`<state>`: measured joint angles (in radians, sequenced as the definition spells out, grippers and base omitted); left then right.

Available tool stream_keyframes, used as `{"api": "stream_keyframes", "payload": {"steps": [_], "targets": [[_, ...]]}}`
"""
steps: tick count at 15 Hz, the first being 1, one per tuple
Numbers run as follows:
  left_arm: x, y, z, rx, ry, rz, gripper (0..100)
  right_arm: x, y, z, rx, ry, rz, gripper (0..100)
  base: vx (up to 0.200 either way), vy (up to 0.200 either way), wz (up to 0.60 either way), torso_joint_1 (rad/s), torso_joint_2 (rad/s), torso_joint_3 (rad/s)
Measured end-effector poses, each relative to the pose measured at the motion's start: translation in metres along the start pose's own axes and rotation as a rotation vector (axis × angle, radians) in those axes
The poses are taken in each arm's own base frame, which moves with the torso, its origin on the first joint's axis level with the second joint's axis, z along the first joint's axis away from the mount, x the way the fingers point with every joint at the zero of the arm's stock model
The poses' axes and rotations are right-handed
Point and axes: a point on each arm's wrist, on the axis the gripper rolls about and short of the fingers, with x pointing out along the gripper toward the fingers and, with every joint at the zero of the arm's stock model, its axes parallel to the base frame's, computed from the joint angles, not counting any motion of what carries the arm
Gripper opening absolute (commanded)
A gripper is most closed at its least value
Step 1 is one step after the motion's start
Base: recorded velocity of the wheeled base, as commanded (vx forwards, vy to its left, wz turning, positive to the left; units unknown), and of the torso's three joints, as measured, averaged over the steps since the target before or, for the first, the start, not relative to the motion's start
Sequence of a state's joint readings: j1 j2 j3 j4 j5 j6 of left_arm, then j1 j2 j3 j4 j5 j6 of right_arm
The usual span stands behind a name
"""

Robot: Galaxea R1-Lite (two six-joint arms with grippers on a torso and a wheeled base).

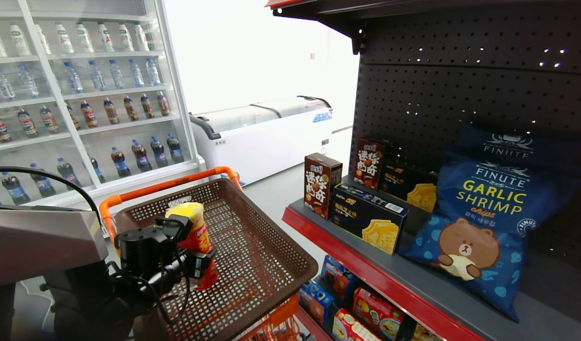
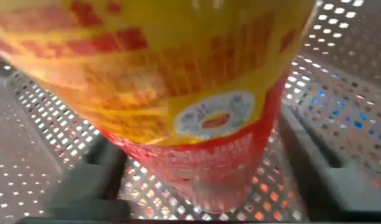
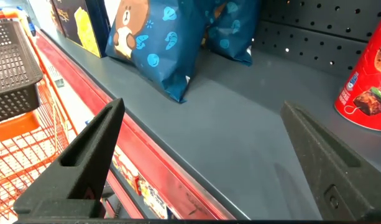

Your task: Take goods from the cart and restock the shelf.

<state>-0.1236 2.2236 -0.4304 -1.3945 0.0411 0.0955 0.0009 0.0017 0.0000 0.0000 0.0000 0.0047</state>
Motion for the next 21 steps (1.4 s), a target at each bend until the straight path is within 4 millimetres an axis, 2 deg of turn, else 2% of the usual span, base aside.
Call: {"api": "stream_keyframes", "payload": {"steps": [4, 8, 10, 13, 17, 19, 21], "targets": [[0.001, -0.003, 0.005, -0.013, 0.018, -0.010, 0, 0.000, 0.000, 0.000, 0.000, 0.000, 0.000, 100, 0.000, 0.000, 0.00, 0.000, 0.00, 0.000], [-0.005, -0.011, 0.049, -0.055, -0.068, -0.046, 0, 0.000, 0.000, 0.000, 0.000, 0.000, 0.000, 100, 0.000, 0.000, 0.00, 0.000, 0.00, 0.000], [-0.011, -0.012, 0.062, -0.049, -0.004, -0.082, 0, 0.000, 0.000, 0.000, 0.000, 0.000, 0.000, 100, 0.000, 0.000, 0.00, 0.000, 0.00, 0.000], [-0.037, -0.012, 0.092, -0.046, 0.066, -0.221, 0, 0.000, 0.000, 0.000, 0.000, 0.000, 0.000, 100, 0.000, 0.000, 0.00, 0.000, 0.00, 0.000], [-0.058, -0.007, 0.136, -0.042, -0.043, -0.289, 0, 0.000, 0.000, 0.000, 0.000, 0.000, 0.001, 100, 0.000, 0.000, 0.00, 0.000, 0.00, 0.000], [-0.063, -0.007, 0.146, -0.042, -0.083, -0.296, 0, 0.000, 0.000, 0.000, 0.000, 0.000, 0.001, 100, 0.000, 0.000, 0.00, 0.000, 0.00, 0.000], [-0.067, -0.012, 0.156, -0.010, -0.137, -0.376, 0, 0.000, 0.000, 0.000, 0.000, 0.000, 0.000, 100, 0.000, 0.000, 0.00, 0.000, 0.00, 0.000]]}}
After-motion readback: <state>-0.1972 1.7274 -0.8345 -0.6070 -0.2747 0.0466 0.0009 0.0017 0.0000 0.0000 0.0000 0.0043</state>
